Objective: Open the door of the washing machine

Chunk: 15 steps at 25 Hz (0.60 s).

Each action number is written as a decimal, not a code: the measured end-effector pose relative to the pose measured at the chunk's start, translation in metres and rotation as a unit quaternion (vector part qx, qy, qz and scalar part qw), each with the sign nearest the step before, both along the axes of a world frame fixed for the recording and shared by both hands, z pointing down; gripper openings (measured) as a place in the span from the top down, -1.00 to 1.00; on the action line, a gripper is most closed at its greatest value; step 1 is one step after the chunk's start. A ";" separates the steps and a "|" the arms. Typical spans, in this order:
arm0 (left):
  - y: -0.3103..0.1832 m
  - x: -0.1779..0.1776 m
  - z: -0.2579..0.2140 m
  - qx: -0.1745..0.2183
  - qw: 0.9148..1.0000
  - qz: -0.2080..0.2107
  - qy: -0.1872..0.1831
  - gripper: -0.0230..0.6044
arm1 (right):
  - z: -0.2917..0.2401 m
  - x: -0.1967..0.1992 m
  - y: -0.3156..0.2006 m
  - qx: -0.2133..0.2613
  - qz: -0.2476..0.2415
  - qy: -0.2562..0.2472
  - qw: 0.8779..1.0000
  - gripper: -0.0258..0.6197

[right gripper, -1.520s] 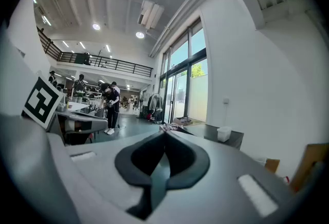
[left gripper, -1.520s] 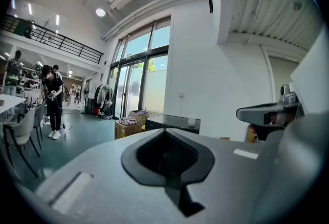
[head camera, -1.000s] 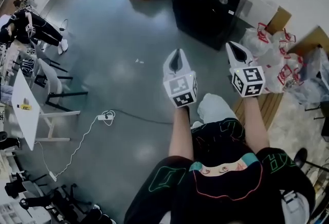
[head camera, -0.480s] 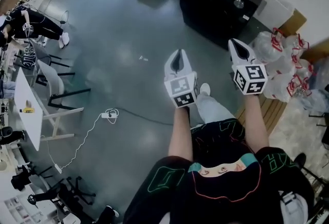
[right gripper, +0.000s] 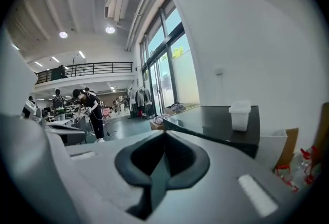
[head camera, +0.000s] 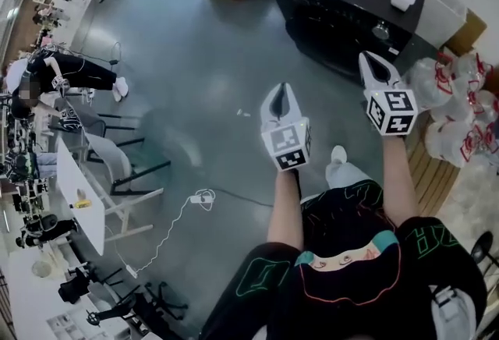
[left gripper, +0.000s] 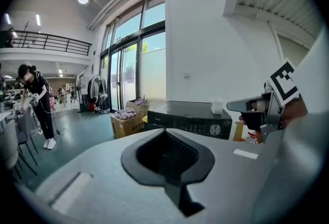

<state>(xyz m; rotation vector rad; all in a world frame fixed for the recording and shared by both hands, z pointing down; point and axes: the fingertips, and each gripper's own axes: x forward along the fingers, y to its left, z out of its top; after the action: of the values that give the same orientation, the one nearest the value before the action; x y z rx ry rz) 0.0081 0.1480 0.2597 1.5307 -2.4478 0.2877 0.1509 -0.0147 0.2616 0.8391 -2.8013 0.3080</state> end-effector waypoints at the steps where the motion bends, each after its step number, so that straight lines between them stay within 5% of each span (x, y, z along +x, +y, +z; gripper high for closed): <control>1: -0.012 -0.003 -0.002 0.003 1.000 0.003 -0.003 0.89 | -0.001 -0.004 -0.013 0.002 0.003 -0.002 1.000 0.91; 15: -0.114 -0.085 -0.002 -0.015 0.999 0.027 -0.007 0.89 | -0.004 -0.072 -0.107 0.011 0.016 -0.005 1.000 0.91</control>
<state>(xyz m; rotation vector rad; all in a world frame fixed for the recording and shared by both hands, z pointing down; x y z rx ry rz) -0.0774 0.0343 0.2576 1.5899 -2.4044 0.3452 0.0789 -0.1212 0.2571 0.8896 -2.8083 0.2866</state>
